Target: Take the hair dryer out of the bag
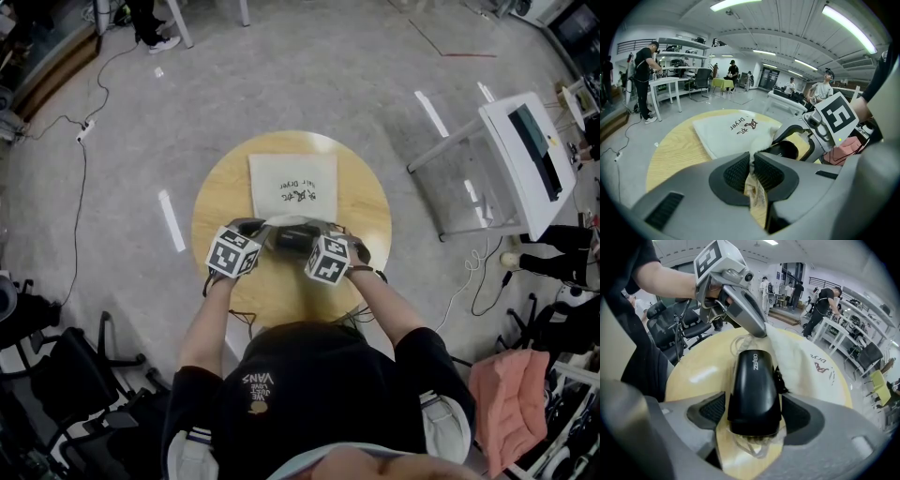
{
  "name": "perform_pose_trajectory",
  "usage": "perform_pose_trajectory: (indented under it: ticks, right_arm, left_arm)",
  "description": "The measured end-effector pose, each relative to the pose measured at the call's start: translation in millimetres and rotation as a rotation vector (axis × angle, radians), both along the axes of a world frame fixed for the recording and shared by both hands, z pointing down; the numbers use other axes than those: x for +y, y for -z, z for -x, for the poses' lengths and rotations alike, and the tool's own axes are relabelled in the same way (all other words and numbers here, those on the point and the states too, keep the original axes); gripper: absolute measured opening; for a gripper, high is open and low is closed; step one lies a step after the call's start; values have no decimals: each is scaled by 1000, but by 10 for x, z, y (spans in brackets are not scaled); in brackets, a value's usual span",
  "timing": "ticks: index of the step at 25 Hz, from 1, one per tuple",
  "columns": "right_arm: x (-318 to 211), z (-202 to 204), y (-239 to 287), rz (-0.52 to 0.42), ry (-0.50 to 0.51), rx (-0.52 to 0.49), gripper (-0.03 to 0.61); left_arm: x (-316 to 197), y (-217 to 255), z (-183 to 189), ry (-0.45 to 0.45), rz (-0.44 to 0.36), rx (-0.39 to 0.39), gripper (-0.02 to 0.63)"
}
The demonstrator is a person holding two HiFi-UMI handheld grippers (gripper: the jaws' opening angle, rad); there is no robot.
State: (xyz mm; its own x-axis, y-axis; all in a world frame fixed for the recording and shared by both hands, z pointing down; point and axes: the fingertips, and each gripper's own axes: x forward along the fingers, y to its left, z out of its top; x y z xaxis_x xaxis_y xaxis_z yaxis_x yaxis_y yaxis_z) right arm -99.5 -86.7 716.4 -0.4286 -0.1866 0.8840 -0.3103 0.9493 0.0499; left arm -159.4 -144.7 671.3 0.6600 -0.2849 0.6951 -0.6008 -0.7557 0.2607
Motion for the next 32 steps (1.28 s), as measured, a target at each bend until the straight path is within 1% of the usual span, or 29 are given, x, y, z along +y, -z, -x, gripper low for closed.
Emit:
perform_pose_trajectory:
  ticks: [9, 16, 22, 32]
  right_arm:
    - [-12, 13, -100, 23, 32, 38, 373]
    - [-26, 33, -173, 59, 50, 60, 373]
    - [-45, 55, -235, 93, 48, 77, 373]
    - [-61, 78, -312, 155, 44, 139, 371]
  left_arm:
    - [-9, -1, 4, 1, 6, 11, 38]
    - [-11, -26, -5, 1, 12, 17, 38]
    - [-20, -23, -10, 0, 18, 23, 38]
    - [-15, -47, -9, 8, 28, 37, 38]
